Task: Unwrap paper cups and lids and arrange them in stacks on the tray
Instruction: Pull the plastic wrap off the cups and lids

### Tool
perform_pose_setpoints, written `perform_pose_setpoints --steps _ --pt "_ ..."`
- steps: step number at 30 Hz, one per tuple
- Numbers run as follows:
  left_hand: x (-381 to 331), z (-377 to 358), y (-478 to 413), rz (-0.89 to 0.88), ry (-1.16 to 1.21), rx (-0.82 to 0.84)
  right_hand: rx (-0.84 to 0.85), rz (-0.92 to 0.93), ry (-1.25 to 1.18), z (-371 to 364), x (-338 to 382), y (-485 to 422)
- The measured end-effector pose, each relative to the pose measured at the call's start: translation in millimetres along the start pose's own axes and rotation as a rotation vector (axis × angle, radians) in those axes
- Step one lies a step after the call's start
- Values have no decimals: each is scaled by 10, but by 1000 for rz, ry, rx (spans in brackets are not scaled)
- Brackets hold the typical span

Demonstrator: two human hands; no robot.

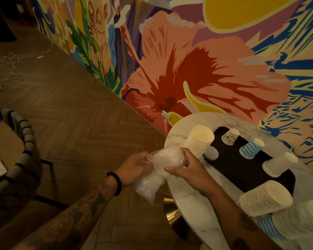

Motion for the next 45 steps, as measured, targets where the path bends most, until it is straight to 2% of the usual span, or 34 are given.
perform_pose_setpoints --steps 6,11,15,18,21,23,26,29,34,37,40,45 --pt "-14 36 11 -39 -125 -87 -73 22 -19 -41 42 -6" --pt "-104 -16 31 -37 -3 -20 -77 17 -78 -80 73 -17" --pt "-119 -15 55 -45 131 16 -53 -14 -315 -87 83 -26" --pt "-95 -86 110 19 263 71 -46 -11 -468 -86 90 -24" --pt "-74 -190 184 67 266 187 -114 65 -408 -68 130 6" --pt "-97 -159 181 92 217 127 -142 102 -354 -41 171 36" --pt "-138 -30 114 140 268 -92 -67 140 -297 -62 248 58" --pt "-220 -6 46 79 310 -116 -23 181 -233 -106 349 111" --pt "-302 -3 11 128 310 -208 44 197 -145 -148 412 154" --pt "-431 75 -37 122 204 -250 92 217 -47 -216 446 181" --pt "-552 107 -93 85 112 -257 81 220 -13 -231 465 194" --pt "-516 140 -129 113 189 -375 -19 278 20 -169 514 236"
Point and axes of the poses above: each hand's wrist, its own y-axis away from the middle knuckle, its own z-axis out of the back of the hand, x = y × z, the point moved 7 cm from there along -y, towards the middle knuckle, and after that the axes turned 15 degrees about -z, right-handed, at the moved point
